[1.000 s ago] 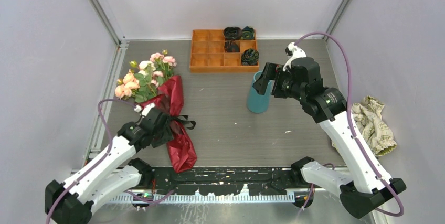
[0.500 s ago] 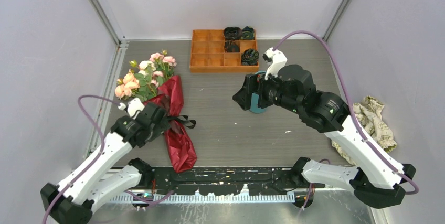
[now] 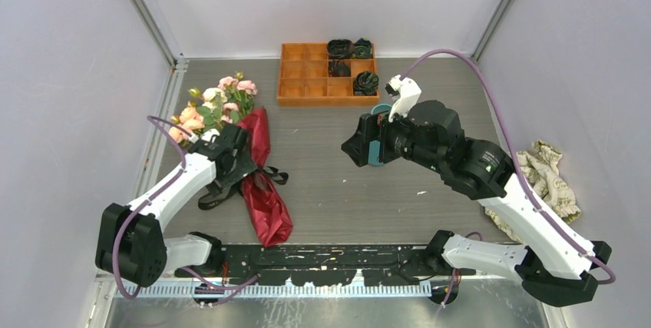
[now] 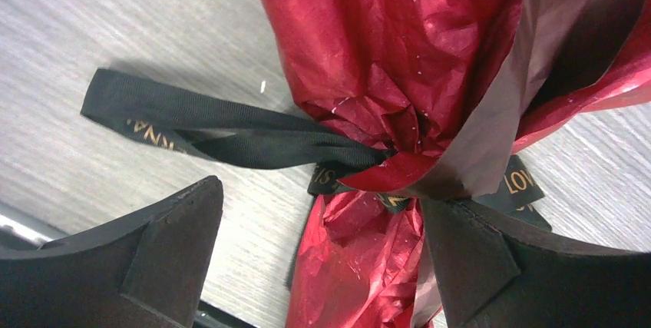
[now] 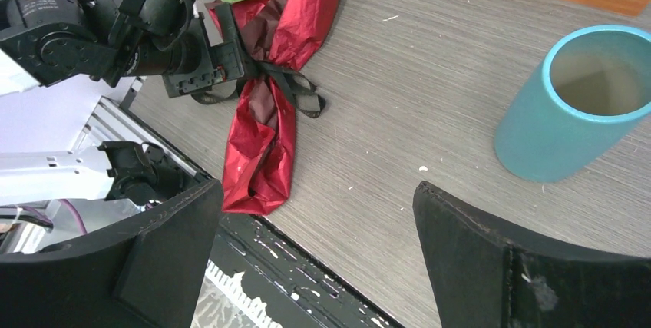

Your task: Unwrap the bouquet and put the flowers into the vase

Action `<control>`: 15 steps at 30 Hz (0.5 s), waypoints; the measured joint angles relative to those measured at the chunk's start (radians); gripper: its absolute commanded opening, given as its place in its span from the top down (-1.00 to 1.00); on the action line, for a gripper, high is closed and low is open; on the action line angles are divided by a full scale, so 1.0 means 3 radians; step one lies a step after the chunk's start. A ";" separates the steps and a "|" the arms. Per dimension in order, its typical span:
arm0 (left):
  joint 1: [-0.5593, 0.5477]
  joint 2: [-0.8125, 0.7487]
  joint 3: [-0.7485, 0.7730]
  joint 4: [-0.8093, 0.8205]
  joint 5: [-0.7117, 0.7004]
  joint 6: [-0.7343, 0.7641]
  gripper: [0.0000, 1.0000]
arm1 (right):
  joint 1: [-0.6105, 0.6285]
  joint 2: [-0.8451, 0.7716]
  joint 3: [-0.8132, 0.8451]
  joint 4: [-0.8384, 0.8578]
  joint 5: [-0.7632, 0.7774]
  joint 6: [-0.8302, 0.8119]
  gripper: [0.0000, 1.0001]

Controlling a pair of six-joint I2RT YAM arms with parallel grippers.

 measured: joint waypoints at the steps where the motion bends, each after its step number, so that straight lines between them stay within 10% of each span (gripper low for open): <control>1: 0.0020 0.0004 0.0000 0.0047 0.0036 0.0034 -0.99 | 0.0000 -0.0022 -0.0006 -0.0001 0.0000 -0.0005 -0.99; 15: 0.0069 -0.0108 0.0000 0.0563 0.0381 0.0178 -0.99 | 0.0000 -0.0037 -0.0078 0.0126 -0.0102 -0.0024 -0.99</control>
